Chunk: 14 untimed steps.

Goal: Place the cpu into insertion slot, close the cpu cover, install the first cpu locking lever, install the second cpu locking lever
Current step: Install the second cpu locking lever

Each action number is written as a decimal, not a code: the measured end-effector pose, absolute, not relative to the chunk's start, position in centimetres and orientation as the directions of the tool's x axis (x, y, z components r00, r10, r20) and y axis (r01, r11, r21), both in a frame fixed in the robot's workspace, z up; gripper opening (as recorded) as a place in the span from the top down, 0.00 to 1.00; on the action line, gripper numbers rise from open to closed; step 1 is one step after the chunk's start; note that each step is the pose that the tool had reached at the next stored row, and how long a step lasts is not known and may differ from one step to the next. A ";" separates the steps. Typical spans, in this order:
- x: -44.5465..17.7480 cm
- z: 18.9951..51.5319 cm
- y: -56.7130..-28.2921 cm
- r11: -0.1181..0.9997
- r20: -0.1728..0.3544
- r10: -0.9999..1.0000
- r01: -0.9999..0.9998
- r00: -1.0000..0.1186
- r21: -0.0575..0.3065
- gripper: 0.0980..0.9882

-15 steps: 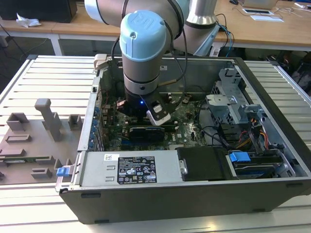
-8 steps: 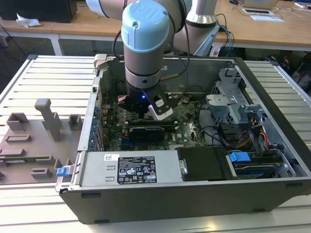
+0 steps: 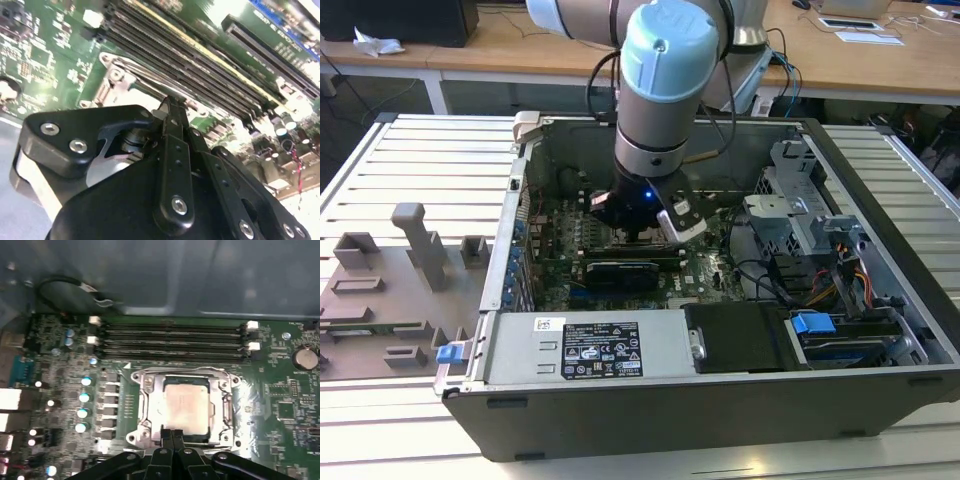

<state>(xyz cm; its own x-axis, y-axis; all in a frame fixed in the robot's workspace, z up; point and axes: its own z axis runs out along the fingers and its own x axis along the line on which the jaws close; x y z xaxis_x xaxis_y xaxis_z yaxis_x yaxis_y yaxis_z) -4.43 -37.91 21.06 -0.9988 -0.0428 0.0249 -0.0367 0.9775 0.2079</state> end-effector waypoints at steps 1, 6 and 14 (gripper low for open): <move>-4.3 21.1 -37.7 0.981 0.026 -0.042 -0.037 -0.999 0.189 0.99; -3.8 21.1 -36.2 0.997 0.033 -0.039 -0.037 -0.999 0.071 0.99; -3.7 21.9 -32.7 0.999 0.035 -0.037 -0.037 -0.999 0.005 0.99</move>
<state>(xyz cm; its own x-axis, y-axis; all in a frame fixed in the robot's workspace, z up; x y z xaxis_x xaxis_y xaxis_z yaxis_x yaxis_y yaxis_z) -3.70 -32.65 21.88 -0.9987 -0.0367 0.0355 -0.0365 0.9993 0.0052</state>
